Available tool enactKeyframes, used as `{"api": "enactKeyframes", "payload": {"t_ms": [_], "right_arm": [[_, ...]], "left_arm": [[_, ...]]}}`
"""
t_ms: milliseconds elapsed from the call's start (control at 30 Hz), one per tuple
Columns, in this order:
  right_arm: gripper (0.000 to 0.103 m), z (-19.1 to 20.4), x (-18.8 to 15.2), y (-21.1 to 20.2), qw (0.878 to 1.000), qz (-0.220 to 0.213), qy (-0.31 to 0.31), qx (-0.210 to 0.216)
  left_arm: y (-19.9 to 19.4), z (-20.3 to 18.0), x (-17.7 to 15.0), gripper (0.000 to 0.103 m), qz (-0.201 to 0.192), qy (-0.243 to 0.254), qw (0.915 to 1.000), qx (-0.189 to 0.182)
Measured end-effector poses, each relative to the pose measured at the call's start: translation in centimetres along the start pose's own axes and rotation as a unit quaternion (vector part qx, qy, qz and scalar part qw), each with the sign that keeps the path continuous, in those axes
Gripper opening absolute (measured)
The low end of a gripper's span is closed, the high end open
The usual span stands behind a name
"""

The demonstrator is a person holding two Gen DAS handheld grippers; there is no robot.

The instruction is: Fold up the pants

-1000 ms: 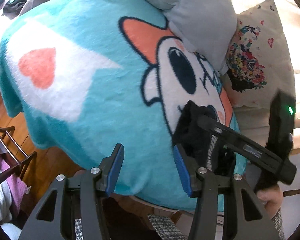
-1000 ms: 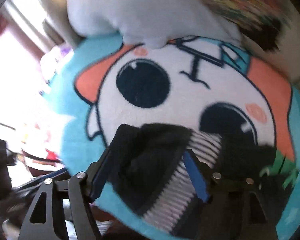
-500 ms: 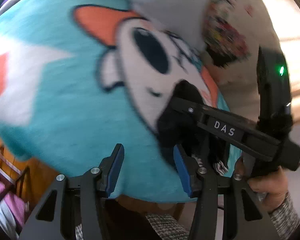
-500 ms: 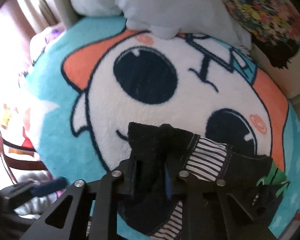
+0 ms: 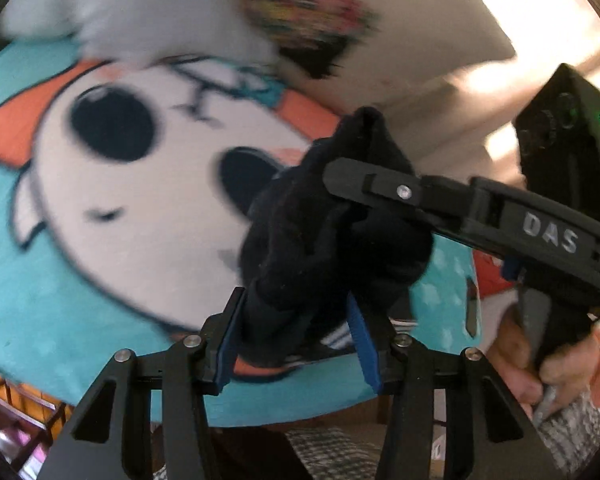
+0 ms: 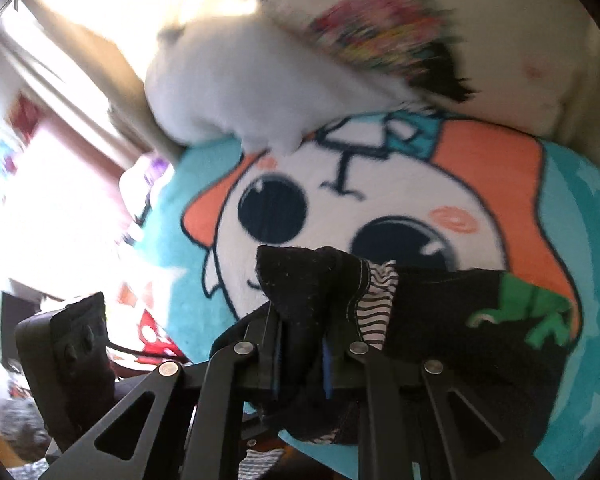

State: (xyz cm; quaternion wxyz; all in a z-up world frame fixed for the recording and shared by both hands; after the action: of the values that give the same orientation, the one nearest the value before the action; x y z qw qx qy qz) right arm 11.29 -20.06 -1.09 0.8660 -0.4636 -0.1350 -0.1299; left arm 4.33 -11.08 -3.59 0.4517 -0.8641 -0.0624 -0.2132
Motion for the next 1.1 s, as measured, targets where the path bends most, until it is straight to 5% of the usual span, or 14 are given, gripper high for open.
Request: {"api": "enactKeyframes", "payload": {"t_ms": [133,167,267,367,500,633,700,767,900,1100], "right_arm": [[0.019,-7.1,0.0,-3.4,0.998,-0.038,0.057,-0.009],[0.023,-9.4,-0.3,-3.9,0.996,-0.047,0.071,-0.033],[0.056,-15.4,-1.1,-5.7,0.983,-0.072,0.117,-0.122],[0.056,-18.4,-1.5,-8.7,0.970,-0.116,0.176,-0.124],[0.056,-16.9,-1.1,-11.3,0.967,-0.154,0.200,-0.036],[0.055,-12.4,-0.9,-9.3,0.966,-0.108,0.192,0.134],[0.055,-11.3,-1.4,-7.0,0.968,-0.075,0.186,0.148],[0.055,-11.9,-1.8,-5.0,0.973,-0.058,0.191,0.111],[0.054,-16.2,-3.1,-1.6,0.977,-0.036,0.203,-0.051],[0.054,-15.3,-3.2,-0.9,0.983,-0.047,0.160,-0.076]], "left_arm": [[3.5,-5.0,0.4,0.049,0.048,0.057,0.9972,-0.002],[4.1,-5.5,0.3,0.049,0.056,0.062,0.9965,0.001],[4.7,-6.3,-0.2,0.049,0.069,0.056,0.9961,-0.006],[4.0,-5.6,0.0,0.050,0.063,0.029,0.9976,-0.005],[4.9,-2.6,0.1,0.054,0.069,-0.034,0.9969,0.019],[6.3,-2.1,-1.2,0.054,0.085,-0.046,0.9948,0.032],[7.2,-2.5,-2.0,0.054,0.095,-0.046,0.9939,0.031],[7.3,-2.7,-2.5,0.054,0.097,-0.043,0.9939,0.030],[5.8,-2.5,-2.9,0.054,0.079,-0.040,0.9955,0.034],[4.2,-0.7,-3.0,0.054,0.060,-0.079,0.9944,0.037]]}}
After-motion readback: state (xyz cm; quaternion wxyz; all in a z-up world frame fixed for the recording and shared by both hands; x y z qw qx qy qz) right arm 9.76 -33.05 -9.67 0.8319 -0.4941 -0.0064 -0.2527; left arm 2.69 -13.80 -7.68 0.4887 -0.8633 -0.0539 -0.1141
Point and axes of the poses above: each gripper's, at about its wrist camera, not at the fingertips, and y roughly the way its jaws point, z to its left, x to its top, the point moved 4 cm from there along y, roughly the way its jaws point, and after that the axes turned 8 degrees about y, right-handed, at the moved point
